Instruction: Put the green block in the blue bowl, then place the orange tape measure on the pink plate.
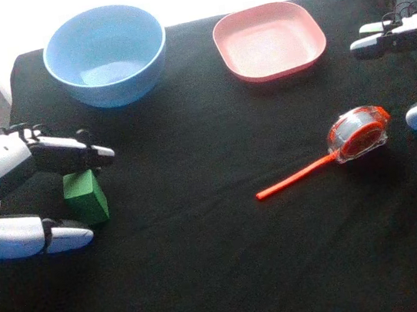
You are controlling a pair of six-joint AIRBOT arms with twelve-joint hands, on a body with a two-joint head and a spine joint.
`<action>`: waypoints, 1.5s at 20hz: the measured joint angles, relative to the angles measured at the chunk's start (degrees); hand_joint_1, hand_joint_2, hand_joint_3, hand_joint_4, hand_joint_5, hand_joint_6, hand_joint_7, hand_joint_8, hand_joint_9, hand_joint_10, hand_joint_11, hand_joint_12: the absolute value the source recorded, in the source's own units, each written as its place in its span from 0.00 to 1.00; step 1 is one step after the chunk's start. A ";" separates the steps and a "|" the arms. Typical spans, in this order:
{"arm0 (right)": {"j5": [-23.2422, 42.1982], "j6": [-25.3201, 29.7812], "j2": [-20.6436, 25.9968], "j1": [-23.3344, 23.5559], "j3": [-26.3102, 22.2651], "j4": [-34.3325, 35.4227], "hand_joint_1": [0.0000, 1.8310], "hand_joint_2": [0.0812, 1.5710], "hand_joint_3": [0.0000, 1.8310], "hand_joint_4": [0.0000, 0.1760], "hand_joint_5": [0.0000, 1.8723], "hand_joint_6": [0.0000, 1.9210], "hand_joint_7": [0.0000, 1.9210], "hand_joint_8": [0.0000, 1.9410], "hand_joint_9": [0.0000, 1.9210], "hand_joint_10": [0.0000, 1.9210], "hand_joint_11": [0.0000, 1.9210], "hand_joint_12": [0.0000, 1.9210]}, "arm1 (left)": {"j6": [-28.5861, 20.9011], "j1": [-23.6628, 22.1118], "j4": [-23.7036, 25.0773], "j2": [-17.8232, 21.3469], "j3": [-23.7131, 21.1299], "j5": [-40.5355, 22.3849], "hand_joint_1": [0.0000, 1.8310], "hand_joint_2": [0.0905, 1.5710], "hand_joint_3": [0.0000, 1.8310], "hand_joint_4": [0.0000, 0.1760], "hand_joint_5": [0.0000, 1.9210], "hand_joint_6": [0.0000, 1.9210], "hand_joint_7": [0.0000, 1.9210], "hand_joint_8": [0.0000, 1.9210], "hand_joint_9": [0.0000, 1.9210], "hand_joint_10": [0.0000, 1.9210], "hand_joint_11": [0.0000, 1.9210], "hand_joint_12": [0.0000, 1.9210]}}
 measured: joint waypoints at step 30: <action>-0.33 1.62 -1.90 0.00 1.53 -1.99 0.51 0.76 0.00 0.00 0.30 0.00 0.20 0.00 0.20 0.00 0.03 0.43 | 3.32 -35.10 8.50 -17.11 25.09 28.13 0.68 0.68 0.00 0.00 0.54 0.38 0.53 0.55 0.49 0.30 0.33 0.65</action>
